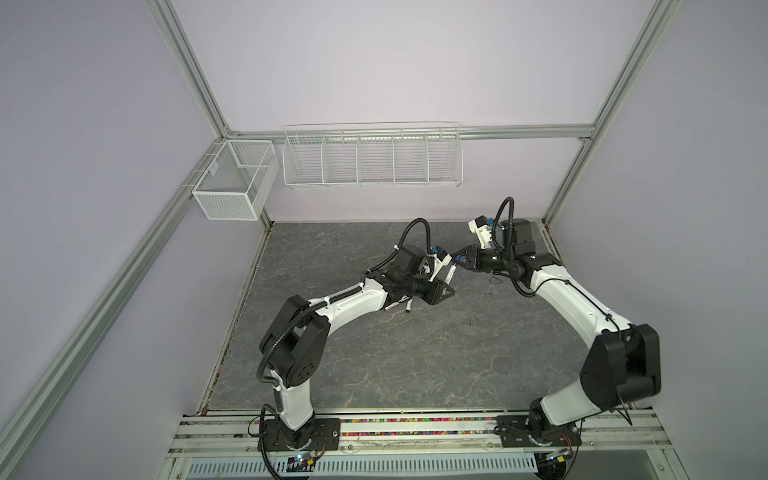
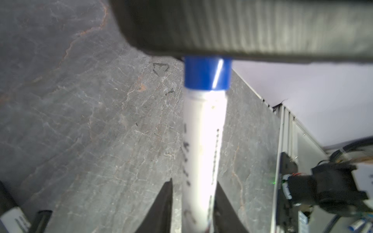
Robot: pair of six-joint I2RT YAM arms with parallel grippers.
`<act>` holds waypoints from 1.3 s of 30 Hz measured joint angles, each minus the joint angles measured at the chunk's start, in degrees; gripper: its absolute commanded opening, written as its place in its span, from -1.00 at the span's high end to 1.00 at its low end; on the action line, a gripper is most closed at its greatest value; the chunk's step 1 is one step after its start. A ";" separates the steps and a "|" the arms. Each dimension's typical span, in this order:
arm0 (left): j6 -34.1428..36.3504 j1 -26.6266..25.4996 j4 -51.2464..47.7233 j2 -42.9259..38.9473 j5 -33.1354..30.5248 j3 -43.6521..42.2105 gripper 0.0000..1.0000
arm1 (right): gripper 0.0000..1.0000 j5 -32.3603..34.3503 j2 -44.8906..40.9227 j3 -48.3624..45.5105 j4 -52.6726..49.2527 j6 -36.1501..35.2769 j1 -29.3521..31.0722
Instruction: Insert the pens into the pen caps
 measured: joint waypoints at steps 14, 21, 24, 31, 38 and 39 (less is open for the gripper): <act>-9.11 0.76 13.14 0.07 1.49 -3.06 1.00 | 0.84 -3.15 2.14 2.82 0.35 -3.32 -0.83; -9.70 1.79 15.54 0.07 3.26 -3.52 1.00 | 0.85 -5.70 3.06 4.44 -1.01 -7.76 -1.22; -8.66 1.92 15.23 0.07 3.58 -3.52 1.00 | 0.86 -5.16 3.06 5.22 -3.43 -10.67 -0.85; -8.20 2.43 14.14 0.07 3.80 -3.82 1.00 | 0.86 2.95 3.06 6.95 -7.52 -15.58 2.89; -8.22 2.43 15.23 0.07 3.76 -4.33 1.00 | 0.85 -2.51 3.06 4.52 -5.07 -12.74 0.00; -8.24 2.43 15.67 0.07 3.76 -4.39 1.00 | 0.84 -3.96 3.06 4.13 -4.24 -11.80 -0.66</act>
